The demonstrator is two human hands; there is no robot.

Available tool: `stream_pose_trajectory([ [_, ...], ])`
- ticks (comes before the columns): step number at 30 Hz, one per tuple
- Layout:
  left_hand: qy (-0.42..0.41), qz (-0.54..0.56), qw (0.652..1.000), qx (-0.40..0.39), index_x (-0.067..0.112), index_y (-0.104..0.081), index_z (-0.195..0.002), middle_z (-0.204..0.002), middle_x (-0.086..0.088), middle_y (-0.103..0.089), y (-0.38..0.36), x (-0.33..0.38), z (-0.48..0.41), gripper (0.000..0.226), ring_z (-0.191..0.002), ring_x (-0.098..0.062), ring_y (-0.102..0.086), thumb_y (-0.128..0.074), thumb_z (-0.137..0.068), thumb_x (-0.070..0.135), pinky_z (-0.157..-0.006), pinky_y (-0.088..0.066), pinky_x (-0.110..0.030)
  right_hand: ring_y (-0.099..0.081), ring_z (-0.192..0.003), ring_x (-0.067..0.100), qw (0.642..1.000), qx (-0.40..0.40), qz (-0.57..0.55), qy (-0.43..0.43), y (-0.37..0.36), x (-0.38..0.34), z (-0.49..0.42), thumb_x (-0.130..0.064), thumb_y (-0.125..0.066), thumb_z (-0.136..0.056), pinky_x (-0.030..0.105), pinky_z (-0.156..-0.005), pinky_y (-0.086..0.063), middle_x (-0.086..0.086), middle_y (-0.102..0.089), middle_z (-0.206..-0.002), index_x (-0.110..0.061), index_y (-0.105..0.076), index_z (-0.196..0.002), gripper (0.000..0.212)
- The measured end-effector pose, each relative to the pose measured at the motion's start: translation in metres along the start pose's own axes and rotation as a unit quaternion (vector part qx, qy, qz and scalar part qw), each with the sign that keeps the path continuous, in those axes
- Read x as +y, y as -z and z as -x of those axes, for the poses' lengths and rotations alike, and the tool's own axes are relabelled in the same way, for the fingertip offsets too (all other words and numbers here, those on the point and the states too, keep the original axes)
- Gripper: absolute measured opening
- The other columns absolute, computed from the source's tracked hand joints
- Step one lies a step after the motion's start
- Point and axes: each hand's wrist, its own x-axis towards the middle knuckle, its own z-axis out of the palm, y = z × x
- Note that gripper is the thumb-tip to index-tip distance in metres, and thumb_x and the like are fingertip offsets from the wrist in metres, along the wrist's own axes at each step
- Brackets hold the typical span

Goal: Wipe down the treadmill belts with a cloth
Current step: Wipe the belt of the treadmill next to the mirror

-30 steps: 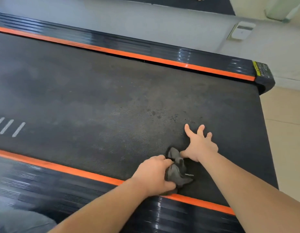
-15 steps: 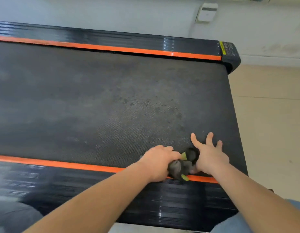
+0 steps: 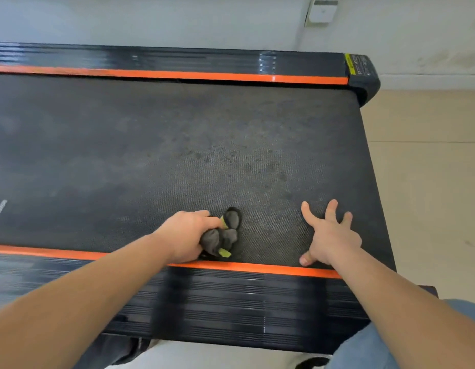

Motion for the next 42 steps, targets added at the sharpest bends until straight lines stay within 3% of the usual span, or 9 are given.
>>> stream_pose_trajectory([
  [4, -0.113, -0.033, 0.993, 0.023, 0.038, -0.053, -0.131, -0.111, 0.001, -0.054, -0.015, 0.076, -0.033, 0.048, -0.102, -0.029, -0.063, -0.065, -0.086, 0.024, -0.083, -0.052, -0.040, 0.015, -0.155, 0.043, 1.000, 0.004, -0.005, -0.008, -0.001, -0.001, 0.002, -0.042, -0.090, -0.073, 0.062, -0.110, -0.042, 0.002, 0.032, -0.165, -0.063, 0.021, -0.148, 0.135],
  [8, -0.169, -0.045, 0.984, 0.020, 0.031, -0.050, -0.139, -0.118, -0.004, -0.051, -0.018, 0.140, -0.069, 0.054, -0.105, -0.032, -0.057, -0.068, -0.091, 0.016, -0.081, -0.053, -0.047, 0.011, -0.156, 0.042, 0.999, 0.033, 0.010, -0.009, -0.003, 0.001, 0.005, -0.012, -0.065, -0.093, 0.058, -0.107, -0.046, 0.002, 0.029, -0.167, -0.062, 0.017, -0.150, 0.112],
  [13, -0.122, -0.065, 0.990, 0.038, 0.037, -0.050, -0.133, -0.123, 0.007, -0.048, -0.015, 0.053, -0.032, 0.049, -0.107, -0.023, -0.051, -0.063, -0.089, 0.021, -0.087, -0.052, -0.041, 0.016, -0.155, 0.043, 1.000, 0.002, 0.005, -0.012, -0.001, 0.000, 0.003, -0.050, -0.091, -0.070, 0.062, -0.110, -0.043, 0.003, 0.033, -0.165, -0.061, 0.023, -0.149, 0.139],
  [18, -0.038, -0.077, 0.996, -0.017, 0.040, -0.058, -0.130, -0.119, 0.011, -0.055, 0.005, -0.026, 0.006, 0.049, -0.107, -0.020, -0.059, -0.066, -0.085, 0.022, -0.089, -0.044, -0.029, 0.017, -0.154, 0.045, 1.000, 0.002, 0.005, -0.006, -0.002, 0.000, -0.002, -0.052, -0.091, -0.068, 0.062, -0.111, -0.043, 0.004, 0.034, -0.165, -0.059, 0.023, -0.150, 0.141],
  [24, -0.139, -0.028, 0.990, 0.009, 0.036, -0.058, -0.133, -0.114, 0.001, -0.056, -0.008, 0.055, -0.028, 0.052, -0.102, -0.027, -0.060, -0.063, -0.085, 0.016, -0.085, -0.049, -0.039, 0.016, -0.154, 0.045, 1.000, -0.002, -0.001, -0.015, -0.004, -0.002, -0.003, -0.048, -0.092, -0.068, 0.063, -0.109, -0.044, 0.004, 0.034, -0.165, -0.060, 0.023, -0.148, 0.141],
  [28, -0.208, -0.045, 0.977, 0.025, 0.031, -0.056, -0.136, -0.117, -0.003, -0.054, -0.019, 0.133, -0.074, 0.046, -0.101, -0.031, -0.057, -0.065, -0.093, 0.017, -0.083, -0.052, -0.044, 0.012, -0.155, 0.042, 0.999, 0.026, -0.010, -0.016, -0.004, -0.001, -0.001, -0.023, -0.072, -0.092, 0.058, -0.108, -0.047, 0.003, 0.029, -0.167, -0.062, 0.017, -0.151, 0.112],
  [33, -0.158, -0.022, 0.986, 0.056, 0.041, -0.051, -0.135, -0.123, 0.006, -0.050, -0.019, 0.092, -0.050, 0.048, -0.107, -0.022, -0.051, -0.059, -0.093, 0.020, -0.086, -0.053, -0.043, 0.016, -0.155, 0.043, 1.000, 0.007, -0.007, -0.019, -0.002, 0.000, -0.001, -0.034, -0.085, -0.081, 0.060, -0.108, -0.045, 0.004, 0.033, -0.165, -0.062, 0.021, -0.149, 0.128],
  [38, -0.044, -0.077, 0.996, -0.022, 0.051, -0.051, -0.132, -0.123, 0.017, -0.050, 0.005, -0.014, -0.005, 0.054, -0.110, -0.016, -0.056, -0.060, -0.087, 0.022, -0.082, -0.045, -0.027, 0.014, -0.154, 0.046, 1.000, 0.004, 0.003, -0.011, -0.001, -0.001, -0.001, -0.051, -0.092, -0.067, 0.062, -0.108, -0.046, 0.005, 0.032, -0.166, -0.059, 0.021, -0.151, 0.141],
  [42, -0.016, -0.051, 0.998, -0.033, 0.049, -0.058, -0.132, -0.115, 0.013, -0.057, 0.011, -0.014, -0.004, 0.060, -0.105, -0.017, -0.063, -0.062, -0.083, 0.015, -0.083, -0.048, -0.030, 0.012, -0.154, 0.047, 1.000, 0.011, -0.005, -0.013, 0.000, -0.002, -0.006, -0.048, -0.095, -0.064, 0.065, -0.108, -0.044, 0.006, 0.028, -0.166, -0.059, 0.016, -0.151, 0.142],
])
